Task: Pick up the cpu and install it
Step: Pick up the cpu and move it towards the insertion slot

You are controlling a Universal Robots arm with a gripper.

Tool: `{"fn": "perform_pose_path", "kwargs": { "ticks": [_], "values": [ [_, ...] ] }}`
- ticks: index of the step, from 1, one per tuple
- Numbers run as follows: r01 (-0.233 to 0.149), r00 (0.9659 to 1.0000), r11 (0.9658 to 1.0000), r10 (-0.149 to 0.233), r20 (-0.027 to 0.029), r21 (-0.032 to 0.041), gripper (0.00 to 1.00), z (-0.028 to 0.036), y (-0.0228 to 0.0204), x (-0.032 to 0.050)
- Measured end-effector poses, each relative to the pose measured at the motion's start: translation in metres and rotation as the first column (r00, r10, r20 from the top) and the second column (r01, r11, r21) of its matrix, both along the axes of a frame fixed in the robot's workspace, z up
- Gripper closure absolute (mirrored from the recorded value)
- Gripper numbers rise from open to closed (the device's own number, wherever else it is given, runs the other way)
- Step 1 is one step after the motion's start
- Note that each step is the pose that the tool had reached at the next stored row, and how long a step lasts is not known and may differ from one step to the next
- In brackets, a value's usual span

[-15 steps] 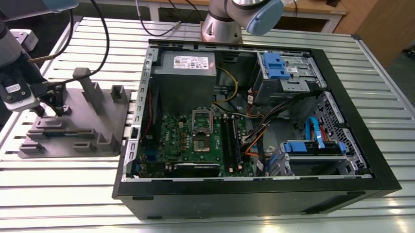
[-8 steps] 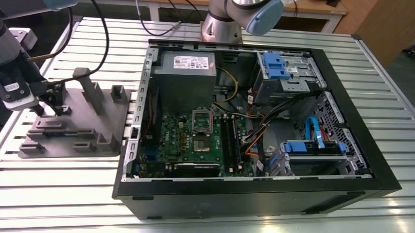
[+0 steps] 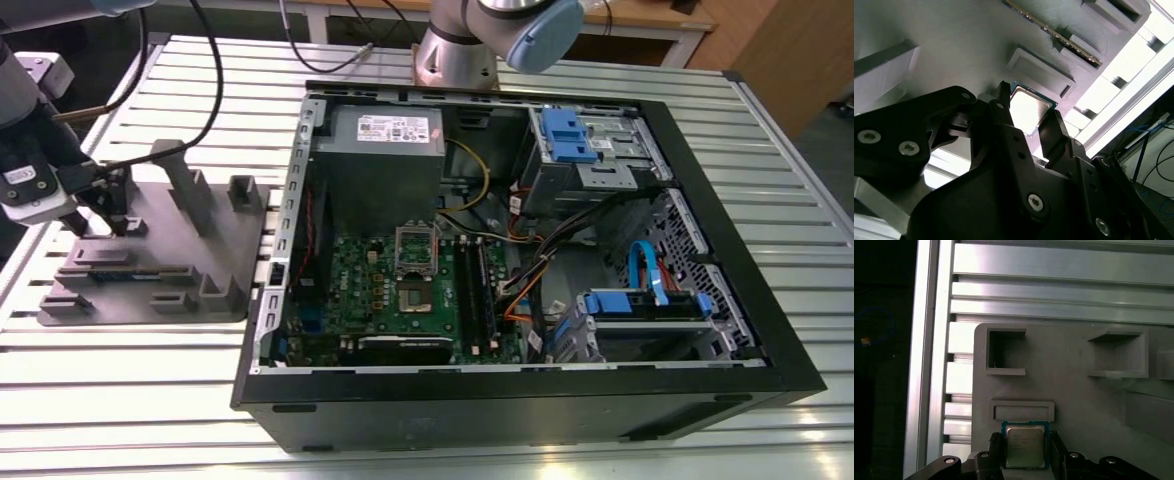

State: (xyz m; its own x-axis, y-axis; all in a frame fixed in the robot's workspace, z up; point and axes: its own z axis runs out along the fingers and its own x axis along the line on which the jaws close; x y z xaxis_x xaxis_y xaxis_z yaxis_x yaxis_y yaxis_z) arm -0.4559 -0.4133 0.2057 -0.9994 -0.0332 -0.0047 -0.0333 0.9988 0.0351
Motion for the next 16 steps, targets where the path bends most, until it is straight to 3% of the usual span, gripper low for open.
{"fn": "perform_pose_path", "kwargs": {
  "ticks": [16],
  "values": [
    [0.0,1.0,1.0,0.0,-0.0002,-0.0001,0.53,0.0075,0.0,0.0]
  ]
}}
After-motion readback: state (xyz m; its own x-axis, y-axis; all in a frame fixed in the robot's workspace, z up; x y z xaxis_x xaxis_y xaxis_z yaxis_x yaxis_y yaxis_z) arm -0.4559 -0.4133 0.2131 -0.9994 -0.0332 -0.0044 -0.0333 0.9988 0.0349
